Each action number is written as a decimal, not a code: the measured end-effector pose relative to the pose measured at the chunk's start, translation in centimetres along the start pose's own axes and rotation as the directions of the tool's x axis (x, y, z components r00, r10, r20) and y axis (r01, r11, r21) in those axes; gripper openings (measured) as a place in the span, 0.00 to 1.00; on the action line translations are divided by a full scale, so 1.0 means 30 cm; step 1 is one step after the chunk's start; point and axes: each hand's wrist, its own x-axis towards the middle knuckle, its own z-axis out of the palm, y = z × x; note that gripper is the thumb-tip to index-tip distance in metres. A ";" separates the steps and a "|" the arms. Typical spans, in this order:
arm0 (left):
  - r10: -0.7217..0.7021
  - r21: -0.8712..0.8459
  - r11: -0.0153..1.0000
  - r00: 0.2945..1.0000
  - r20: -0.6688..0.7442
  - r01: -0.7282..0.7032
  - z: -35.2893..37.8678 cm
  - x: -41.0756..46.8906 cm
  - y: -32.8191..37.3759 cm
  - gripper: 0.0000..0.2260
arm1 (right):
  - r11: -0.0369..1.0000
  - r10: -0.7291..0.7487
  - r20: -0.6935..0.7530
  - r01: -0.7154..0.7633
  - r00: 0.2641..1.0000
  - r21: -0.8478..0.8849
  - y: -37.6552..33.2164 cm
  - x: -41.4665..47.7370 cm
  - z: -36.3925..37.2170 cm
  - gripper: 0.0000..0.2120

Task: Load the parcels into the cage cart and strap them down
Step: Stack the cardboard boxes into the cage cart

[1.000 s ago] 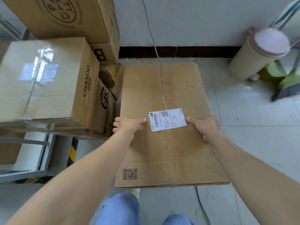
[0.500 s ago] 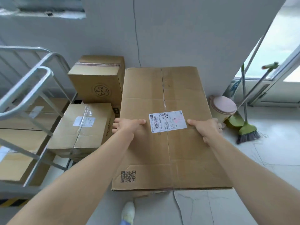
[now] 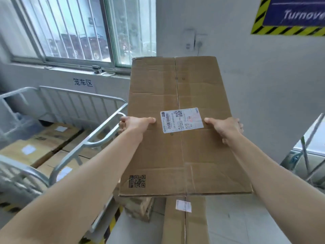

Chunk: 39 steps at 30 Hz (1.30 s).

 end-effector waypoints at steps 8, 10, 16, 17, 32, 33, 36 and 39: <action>0.015 -0.061 0.998 0.991 -0.135 -0.024 -0.458 0.268 0.070 0.56 | 0.982 -0.165 0.097 0.154 0.982 0.108 -0.416 -0.130 0.357 0.52; 0.007 -0.079 0.997 0.988 -0.154 -0.019 -0.564 0.341 0.069 0.57 | 0.975 -0.196 0.126 0.180 0.972 0.128 -0.511 -0.169 0.469 0.51; -0.045 -0.163 0.987 0.963 -0.267 0.001 -0.839 0.547 0.020 0.49 | 0.956 -0.267 0.213 0.230 0.940 0.183 -0.768 -0.224 0.802 0.57; -0.054 -0.182 0.983 0.959 -0.277 0.003 -0.877 0.585 0.009 0.49 | 0.949 -0.290 0.223 0.250 0.931 0.194 -0.807 -0.223 0.857 0.57; -0.251 -0.318 0.941 0.867 -0.430 0.115 -1.192 1.159 -0.129 0.54 | 0.903 -0.417 0.422 0.421 0.805 0.089 -1.246 -0.309 1.522 0.51; -0.273 -0.336 0.934 0.854 -0.443 0.124 -1.204 1.216 -0.130 0.55 | 0.901 -0.416 0.443 0.427 0.794 0.081 -1.280 -0.299 1.571 0.52; -0.334 -0.393 0.908 0.815 -0.473 0.144 -1.238 1.345 -0.125 0.59 | 0.893 -0.413 0.499 0.446 0.762 0.060 -1.381 -0.267 1.710 0.52; -0.350 -0.380 0.912 0.779 -0.520 0.156 -1.267 1.460 -0.146 0.53 | 0.882 -0.416 0.541 0.469 0.731 0.044 -1.465 -0.250 1.846 0.52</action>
